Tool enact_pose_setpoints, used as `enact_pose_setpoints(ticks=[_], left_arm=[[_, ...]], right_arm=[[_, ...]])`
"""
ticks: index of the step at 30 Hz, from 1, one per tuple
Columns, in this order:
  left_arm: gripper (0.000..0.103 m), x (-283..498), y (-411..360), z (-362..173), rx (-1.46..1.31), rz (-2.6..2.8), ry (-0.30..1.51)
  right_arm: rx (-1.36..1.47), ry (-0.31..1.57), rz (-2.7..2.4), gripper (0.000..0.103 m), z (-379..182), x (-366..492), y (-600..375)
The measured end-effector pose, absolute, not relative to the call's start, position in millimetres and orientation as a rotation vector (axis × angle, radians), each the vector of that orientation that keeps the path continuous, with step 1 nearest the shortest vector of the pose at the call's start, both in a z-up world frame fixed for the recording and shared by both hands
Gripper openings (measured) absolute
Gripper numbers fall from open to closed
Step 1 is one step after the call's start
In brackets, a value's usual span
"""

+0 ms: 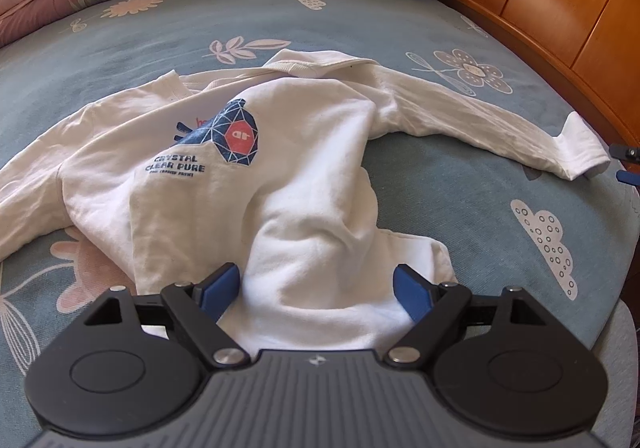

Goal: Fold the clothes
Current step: 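Grasp the sleeve cuff with the right gripper, pull it straight outward, release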

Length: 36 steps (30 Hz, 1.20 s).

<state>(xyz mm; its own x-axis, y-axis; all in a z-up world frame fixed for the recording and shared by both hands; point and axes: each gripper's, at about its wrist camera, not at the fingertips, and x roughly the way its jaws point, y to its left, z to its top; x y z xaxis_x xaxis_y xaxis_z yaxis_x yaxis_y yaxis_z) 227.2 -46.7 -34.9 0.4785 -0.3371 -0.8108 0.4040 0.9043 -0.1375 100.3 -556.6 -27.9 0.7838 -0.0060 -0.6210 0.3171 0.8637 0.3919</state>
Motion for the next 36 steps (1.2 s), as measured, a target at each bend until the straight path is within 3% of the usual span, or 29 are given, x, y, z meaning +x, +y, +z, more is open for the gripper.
enact_pose_setpoints(ticks=[6, 14, 18, 22, 29, 36], left_arm=[[0.084, 228.5, -48.5, -36.2, 0.078, -0.445, 0.982], [0.084, 228.3, -47.1, -36.4, 0.051, -0.425, 0.99], [0.084, 227.5, -48.3, -34.8, 0.052, -0.422, 0.987], [0.084, 223.4, -55.6, -23.7, 0.044, -0.451, 0.953], [0.084, 211.9, -66.8, -6.3, 0.027, -0.503, 0.896], [0.085, 194.0, -60.4, 1.8, 0.036, -0.541, 0.861]], right_arm=[[1.032, 0.538, 0.016, 0.103, -62.1, 106.0, -576.1], [1.069, 0.391, -0.155, 0.103, -88.8, 136.1, -593.5], [0.98, 0.228, -0.229, 0.103, -61.7, 116.0, -611.0], [0.85, 0.185, -0.306, 0.103, -30.8, 94.3, -625.2], [0.619, 0.323, -0.22, 0.103, -10.3, 101.1, -592.6], [0.34, 0.548, -0.053, 0.103, -41.4, 164.0, -505.6]])
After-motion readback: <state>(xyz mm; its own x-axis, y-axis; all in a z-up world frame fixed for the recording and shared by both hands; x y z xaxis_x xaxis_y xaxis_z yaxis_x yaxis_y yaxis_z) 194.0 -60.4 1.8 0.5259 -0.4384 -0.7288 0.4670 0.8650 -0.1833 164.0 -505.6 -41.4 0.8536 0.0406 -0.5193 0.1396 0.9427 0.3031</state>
